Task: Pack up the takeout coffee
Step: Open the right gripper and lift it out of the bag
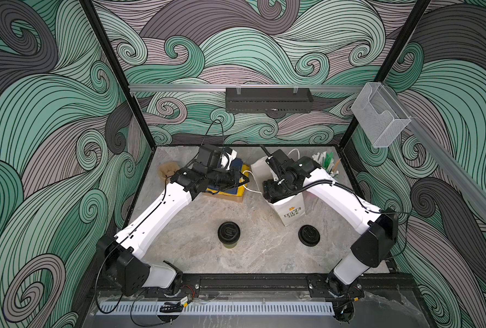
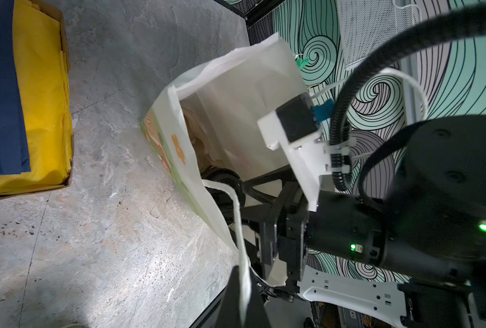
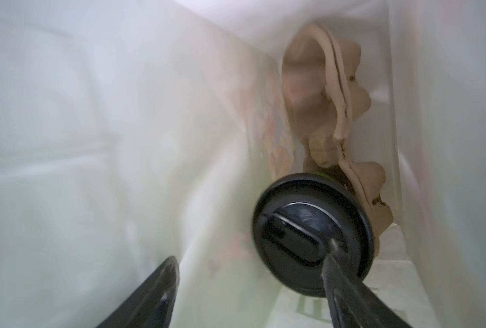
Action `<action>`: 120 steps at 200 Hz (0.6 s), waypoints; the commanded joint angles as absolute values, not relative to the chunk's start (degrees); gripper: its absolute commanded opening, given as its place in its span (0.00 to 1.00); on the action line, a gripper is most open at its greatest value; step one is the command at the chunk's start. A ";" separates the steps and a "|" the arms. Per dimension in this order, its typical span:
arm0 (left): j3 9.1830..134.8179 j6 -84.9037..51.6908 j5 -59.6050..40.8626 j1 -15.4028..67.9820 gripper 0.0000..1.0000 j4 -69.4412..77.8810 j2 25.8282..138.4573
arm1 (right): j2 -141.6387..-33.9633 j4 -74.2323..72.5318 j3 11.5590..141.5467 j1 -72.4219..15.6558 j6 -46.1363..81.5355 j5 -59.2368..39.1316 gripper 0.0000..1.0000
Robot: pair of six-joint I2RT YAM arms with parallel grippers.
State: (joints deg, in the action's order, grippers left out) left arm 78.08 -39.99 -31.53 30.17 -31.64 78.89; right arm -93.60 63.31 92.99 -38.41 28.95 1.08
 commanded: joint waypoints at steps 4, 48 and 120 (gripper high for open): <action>81.11 -40.08 -32.52 30.84 0.00 -30.06 79.01 | -88.15 57.65 91.97 -38.79 28.29 0.43 0.82; 81.45 -40.25 -32.59 31.10 0.00 -29.89 79.63 | -83.53 52.42 90.78 -38.76 26.66 -3.73 0.79; 79.74 -44.47 -31.85 31.33 0.00 -26.75 79.55 | -72.84 55.98 95.64 -38.78 26.44 -10.15 0.76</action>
